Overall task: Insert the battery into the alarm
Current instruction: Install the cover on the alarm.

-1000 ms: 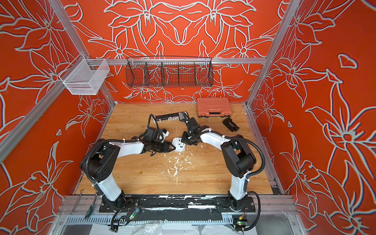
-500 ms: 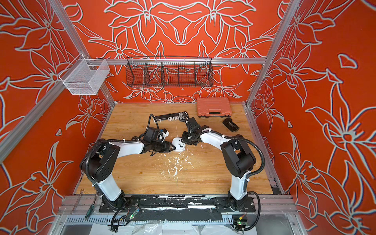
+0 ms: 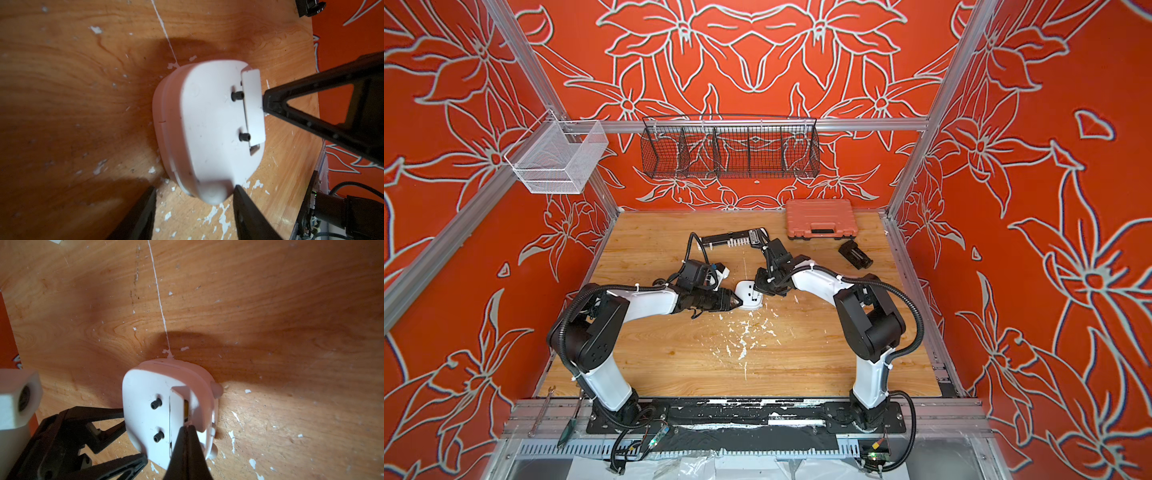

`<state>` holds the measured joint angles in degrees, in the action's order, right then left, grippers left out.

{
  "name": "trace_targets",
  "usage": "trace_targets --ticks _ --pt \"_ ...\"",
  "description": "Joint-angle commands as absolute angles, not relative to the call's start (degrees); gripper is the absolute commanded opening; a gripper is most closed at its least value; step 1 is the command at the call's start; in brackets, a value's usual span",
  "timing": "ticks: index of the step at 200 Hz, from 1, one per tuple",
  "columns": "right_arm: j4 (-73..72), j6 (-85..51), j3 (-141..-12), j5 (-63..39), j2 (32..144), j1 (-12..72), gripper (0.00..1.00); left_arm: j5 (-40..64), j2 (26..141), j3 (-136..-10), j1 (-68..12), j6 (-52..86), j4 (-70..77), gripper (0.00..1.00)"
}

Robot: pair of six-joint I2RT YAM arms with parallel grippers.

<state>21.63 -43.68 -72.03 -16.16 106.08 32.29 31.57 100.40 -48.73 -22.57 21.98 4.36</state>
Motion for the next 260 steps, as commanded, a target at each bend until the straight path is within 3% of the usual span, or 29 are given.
trace_targets --ticks 1,182,260 --pt "25.31 -42.98 -72.97 -17.43 108.23 33.23 0.0 30.15 101.39 -48.96 -22.76 21.95 3.69 0.57" --pt "20.79 -46.57 -73.06 -22.0 109.36 32.84 0.0 30.85 101.6 -48.56 -22.85 22.39 4.46 0.57" --pt "21.54 -45.76 -74.23 -21.86 110.73 32.81 0.0 31.92 102.0 -48.34 -23.11 22.57 5.19 0.52"
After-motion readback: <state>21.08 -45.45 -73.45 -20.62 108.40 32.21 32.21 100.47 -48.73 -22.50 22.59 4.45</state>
